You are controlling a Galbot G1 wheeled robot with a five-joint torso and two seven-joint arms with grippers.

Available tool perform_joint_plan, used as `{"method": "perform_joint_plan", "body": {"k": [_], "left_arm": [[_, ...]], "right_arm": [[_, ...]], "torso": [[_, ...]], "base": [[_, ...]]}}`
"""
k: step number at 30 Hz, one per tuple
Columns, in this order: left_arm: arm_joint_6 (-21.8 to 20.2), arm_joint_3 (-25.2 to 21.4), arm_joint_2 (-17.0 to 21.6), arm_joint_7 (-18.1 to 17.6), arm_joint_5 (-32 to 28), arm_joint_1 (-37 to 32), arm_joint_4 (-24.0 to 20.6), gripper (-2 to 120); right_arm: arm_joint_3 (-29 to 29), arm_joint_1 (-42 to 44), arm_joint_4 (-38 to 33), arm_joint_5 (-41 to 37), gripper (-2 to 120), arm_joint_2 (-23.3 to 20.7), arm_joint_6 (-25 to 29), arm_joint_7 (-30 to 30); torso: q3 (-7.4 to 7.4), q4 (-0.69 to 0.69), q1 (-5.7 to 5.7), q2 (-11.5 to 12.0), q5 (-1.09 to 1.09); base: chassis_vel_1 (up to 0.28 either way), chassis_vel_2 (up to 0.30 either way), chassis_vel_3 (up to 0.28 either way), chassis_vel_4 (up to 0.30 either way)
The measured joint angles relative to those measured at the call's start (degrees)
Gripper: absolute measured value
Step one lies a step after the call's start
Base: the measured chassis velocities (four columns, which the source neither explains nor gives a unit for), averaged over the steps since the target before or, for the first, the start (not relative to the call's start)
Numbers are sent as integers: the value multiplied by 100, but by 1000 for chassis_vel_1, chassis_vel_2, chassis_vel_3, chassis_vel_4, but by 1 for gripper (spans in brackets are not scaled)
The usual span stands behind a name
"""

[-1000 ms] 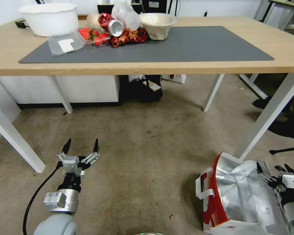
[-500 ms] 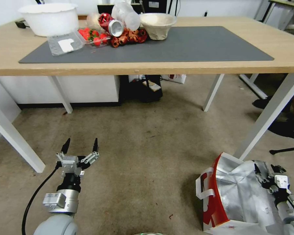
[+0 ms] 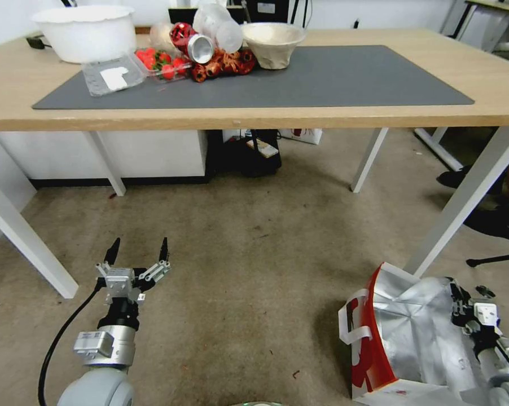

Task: Pick up the food delivery bag from the floor and place it on the table.

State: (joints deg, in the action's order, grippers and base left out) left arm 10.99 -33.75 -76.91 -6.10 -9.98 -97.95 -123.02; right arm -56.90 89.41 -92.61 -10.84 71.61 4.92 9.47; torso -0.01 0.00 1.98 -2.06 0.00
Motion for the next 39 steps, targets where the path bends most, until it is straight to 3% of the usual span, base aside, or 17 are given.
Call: {"method": "perform_joint_plan", "body": {"k": [13,17,24,39], "left_arm": [[12,3,35,-61,-55,15,51,99],[14,18,-10,-129,-41,20,76,99],[14,-24,-52,-158,-10,22,82,99],[-150,-95,-55,-202,-60,36,13,100]], "right_arm": [[70,220,-319,-292,0,112,99,-120],[180,450,-841,-719,0,211,117,-249],[342,545,-1522,-735,0,442,114,-297],[769,657,-2404,-838,0,627,249,-13]], "torso": [[-4,0,0,0,0],[-5,-1,0,0,1],[-6,0,0,0,0],[-7,0,0,0,0]], "base": [[0,0,0,0],[0,0,0,0],[0,0,0,0],[0,0,0,0]]}}
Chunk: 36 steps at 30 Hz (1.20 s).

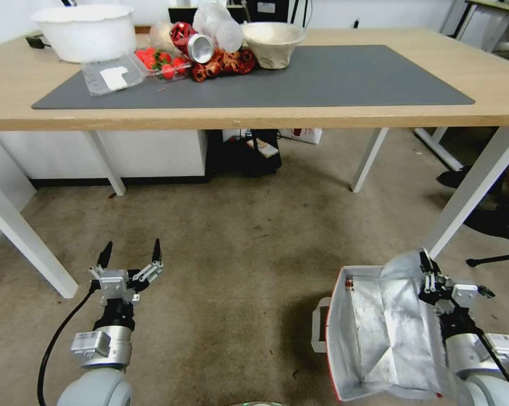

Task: Pick up the food delivery bag from the floor and place it on the table.

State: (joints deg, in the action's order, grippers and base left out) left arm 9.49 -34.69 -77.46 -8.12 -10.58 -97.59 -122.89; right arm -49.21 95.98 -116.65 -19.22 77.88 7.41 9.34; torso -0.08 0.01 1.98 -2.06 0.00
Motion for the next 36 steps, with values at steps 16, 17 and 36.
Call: {"method": "perform_joint_plan", "body": {"k": [16,17,36], "left_arm": [[-322,-8,56,-294,383,60,-8,100],[-273,5,70,-349,394,76,1,100],[-98,-28,141,82,60,27,-129,99]], "right_arm": [[214,223,-1144,-772,0,-302,-178,482],[221,236,-1258,-851,0,-351,-218,531],[-197,143,-1696,-2028,0,-825,-297,2759]], "torso": [[0,0,0,0,-1],[0,0,0,0,-1],[-1,-1,0,0,-1]], "base": [[0,0,0,0],[0,0,0,0],[0,0,0,0]]}}
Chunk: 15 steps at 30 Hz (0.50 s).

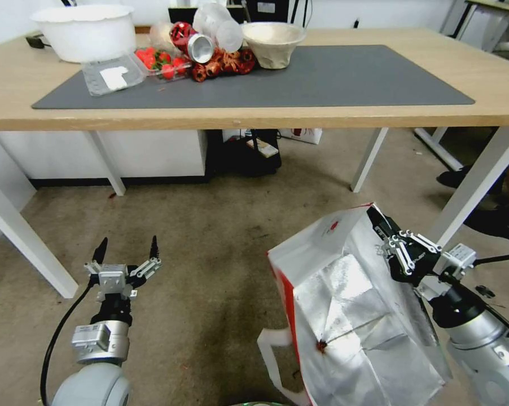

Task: Pick up the food delivery bag from the floor and place it on the table.

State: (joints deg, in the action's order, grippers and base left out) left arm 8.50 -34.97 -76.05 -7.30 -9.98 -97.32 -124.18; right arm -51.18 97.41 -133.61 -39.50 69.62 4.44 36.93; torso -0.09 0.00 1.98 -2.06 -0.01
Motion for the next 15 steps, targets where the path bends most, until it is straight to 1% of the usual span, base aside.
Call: {"method": "perform_joint_plan", "body": {"k": [1,3,4,5,9,10,13,15], "left_arm": [[61,-27,-7,85,-21,1,5,99],[79,-38,-7,114,-26,1,8,98],[101,-61,-7,164,-37,-8,8,98],[101,-61,-7,164,-37,-8,8,98],[190,-110,-3,284,-74,-30,-2,99],[190,-110,-3,284,-74,-30,-2,99],[371,-130,-11,346,-65,-44,4,99],[410,-138,-11,348,-59,-46,16,99]], "right_arm": [[-23,-3,0,-150,0,-41,-12,157],[-31,-4,0,-201,0,-58,-20,199],[-60,-10,0,-413,0,-126,-71,288],[-60,-10,0,-413,0,-126,-71,288],[-153,-70,-72,-1037,0,-244,-277,475],[-153,-70,-72,-1037,0,-244,-277,475],[-268,-119,-108,-1466,0,-298,-515,810],[-289,-122,-116,-1557,0,-313,-557,874]], "torso": [[0,0,0,0,1],[0,0,0,0,1],[0,1,0,0,1],[0,1,0,0,1],[0,1,0,0,1],[0,1,0,0,1],[0,1,0,0,0],[0,0,0,0,0]], "base": [[0,0,0,0],[0,0,0,0],[0,0,0,0],[0,0,0,0],[0,0,0,0],[0,0,0,0],[0,0,0,0],[0,0,0,0]]}}
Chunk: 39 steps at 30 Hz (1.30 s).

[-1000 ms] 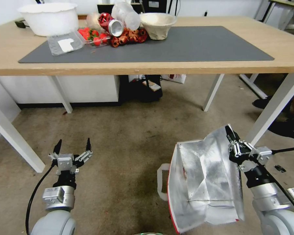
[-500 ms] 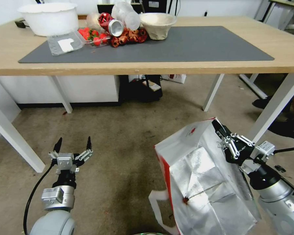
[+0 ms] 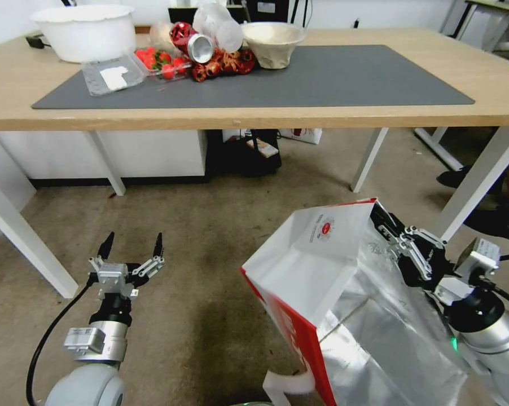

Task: Pick up the food delivery bag from the floor and place it on the table.

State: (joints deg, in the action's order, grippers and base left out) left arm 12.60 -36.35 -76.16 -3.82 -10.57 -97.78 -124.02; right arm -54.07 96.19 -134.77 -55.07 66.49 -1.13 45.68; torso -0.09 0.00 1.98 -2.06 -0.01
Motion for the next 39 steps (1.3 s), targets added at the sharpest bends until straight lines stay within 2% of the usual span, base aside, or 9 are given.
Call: {"method": "perform_joint_plan", "body": {"k": [11,26,36,38,39], "left_arm": [[172,-13,7,4,107,-52,34,100],[264,-4,12,73,57,-133,-43,100],[271,0,-1,103,72,-178,-93,100],[271,0,-1,103,72,-178,-93,100],[271,1,-4,102,80,-189,-104,100]], "right_arm": [[-190,-30,-69,-682,0,-125,-427,602],[-317,-41,-85,-929,0,-157,-630,1143],[-347,-31,-55,-886,0,-119,-604,1256],[-347,-31,-55,-886,0,-119,-604,1256],[-346,-33,-51,-871,0,-107,-595,1263]], "torso": [[0,0,0,0,1],[-26,0,0,-25,1],[-249,0,7,-260,1],[-249,0,7,-260,1],[-314,0,13,-330,1]], "base": [[0,0,0,0],[0,0,0,0],[0,0,0,0],[0,0,0,0],[0,0,0,0]]}}
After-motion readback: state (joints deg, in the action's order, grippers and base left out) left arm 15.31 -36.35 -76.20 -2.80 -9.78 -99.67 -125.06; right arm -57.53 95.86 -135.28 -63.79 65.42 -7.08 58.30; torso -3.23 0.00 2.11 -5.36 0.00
